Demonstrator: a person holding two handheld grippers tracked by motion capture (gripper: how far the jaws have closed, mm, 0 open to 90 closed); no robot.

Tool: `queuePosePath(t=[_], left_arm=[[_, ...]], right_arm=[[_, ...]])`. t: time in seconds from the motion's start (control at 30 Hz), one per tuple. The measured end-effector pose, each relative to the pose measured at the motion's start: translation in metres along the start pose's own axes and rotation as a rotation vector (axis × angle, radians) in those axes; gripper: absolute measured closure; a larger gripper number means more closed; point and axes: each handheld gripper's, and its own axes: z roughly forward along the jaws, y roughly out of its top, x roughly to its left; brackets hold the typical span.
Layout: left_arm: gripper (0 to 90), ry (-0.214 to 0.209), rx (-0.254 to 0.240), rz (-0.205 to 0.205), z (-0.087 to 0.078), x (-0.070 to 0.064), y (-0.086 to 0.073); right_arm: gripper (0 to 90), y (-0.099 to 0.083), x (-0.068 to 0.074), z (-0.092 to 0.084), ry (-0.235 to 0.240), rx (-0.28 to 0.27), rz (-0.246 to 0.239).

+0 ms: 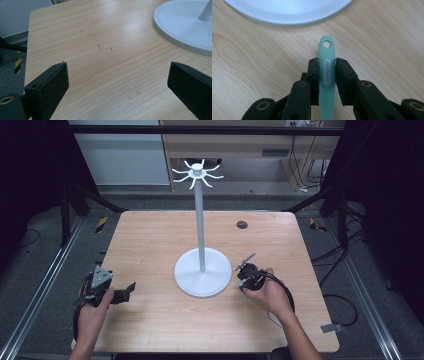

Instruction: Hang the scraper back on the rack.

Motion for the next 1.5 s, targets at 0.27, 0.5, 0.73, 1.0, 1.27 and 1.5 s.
queuePosePath(t=[0.27,0.5,0.73,1.0,1.27,1.5], left_arm=[[3.2,-0.001,-0.004,-0.001,-0.001,-0.001,0.000],[3.2,0.005,0.000,0.002,-0.002,-0.001,0.000],[3.3,0.001,0.014,0.019,0.001,-0.006,0.000],[3.2,0.017,-0.005,0.003,-0.004,-0.002,-0.001],[3.2,0.012,-0.012,0.001,-0.005,-0.003,-0.001],[3.2,0.021,-0.013,-0.005,-0.009,-0.001,-0.003]], right_arm=[[74.4,-0.007,-0.010,-0.034,0.002,-0.155,0.056],[74.4,-0.012,-0.020,-0.066,-0.001,-0.252,0.097],[74.6,-0.017,-0.025,-0.086,-0.009,-0.318,0.097],[74.6,-0.014,-0.027,-0.099,-0.012,-0.354,0.095],[74.6,-0.008,-0.024,-0.123,-0.024,-0.418,0.097],[74.5,-0.004,-0.026,-0.140,-0.033,-0.478,0.101]])
